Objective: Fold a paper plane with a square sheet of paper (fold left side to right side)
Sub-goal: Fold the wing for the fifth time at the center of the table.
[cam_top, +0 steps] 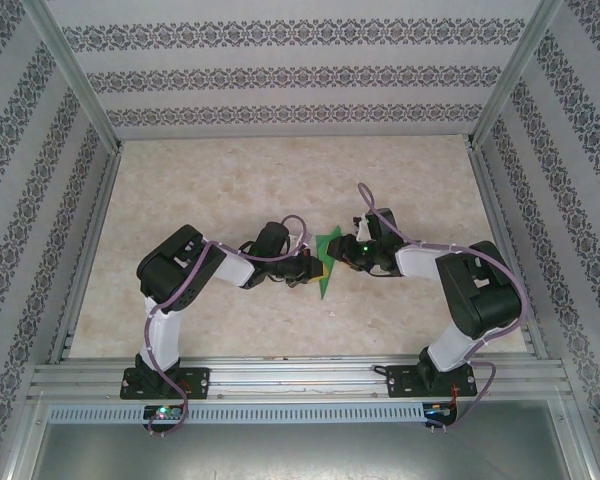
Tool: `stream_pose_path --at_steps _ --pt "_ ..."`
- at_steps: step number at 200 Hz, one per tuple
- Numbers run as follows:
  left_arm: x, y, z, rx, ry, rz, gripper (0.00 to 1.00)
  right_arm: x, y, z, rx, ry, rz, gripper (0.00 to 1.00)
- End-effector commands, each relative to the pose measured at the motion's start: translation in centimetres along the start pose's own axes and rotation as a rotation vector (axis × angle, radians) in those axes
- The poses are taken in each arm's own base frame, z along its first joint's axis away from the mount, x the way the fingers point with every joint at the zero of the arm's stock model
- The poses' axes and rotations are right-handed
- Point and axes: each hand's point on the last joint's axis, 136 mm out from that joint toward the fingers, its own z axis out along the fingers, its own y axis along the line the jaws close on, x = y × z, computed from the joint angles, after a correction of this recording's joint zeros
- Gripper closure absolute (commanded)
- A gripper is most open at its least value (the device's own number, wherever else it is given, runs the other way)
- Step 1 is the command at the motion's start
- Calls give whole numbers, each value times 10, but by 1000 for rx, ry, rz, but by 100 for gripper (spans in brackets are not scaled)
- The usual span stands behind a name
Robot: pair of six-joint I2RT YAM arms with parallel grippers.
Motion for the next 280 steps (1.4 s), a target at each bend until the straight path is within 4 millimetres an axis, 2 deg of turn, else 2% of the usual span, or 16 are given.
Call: stream_pose_path --at_steps 1,102,145,222,280 --pt "-6 3 -3 27 -14 1 100 -3 8 6 -21 8 -35 57" --pt "-5 4 -3 33 -14 -6 100 -4 10 14 -29 20 -36 58" --pt "-5 5 -2 34 -17 -14 99 -1 5 18 -11 34 -24 59" --pt "-7 2 -12 14 -48 0 82 16 -24 27 107 106 29 62" --pt "-16 3 -32 -37 -86 20 67 17 -25 29 110 116 34 62"
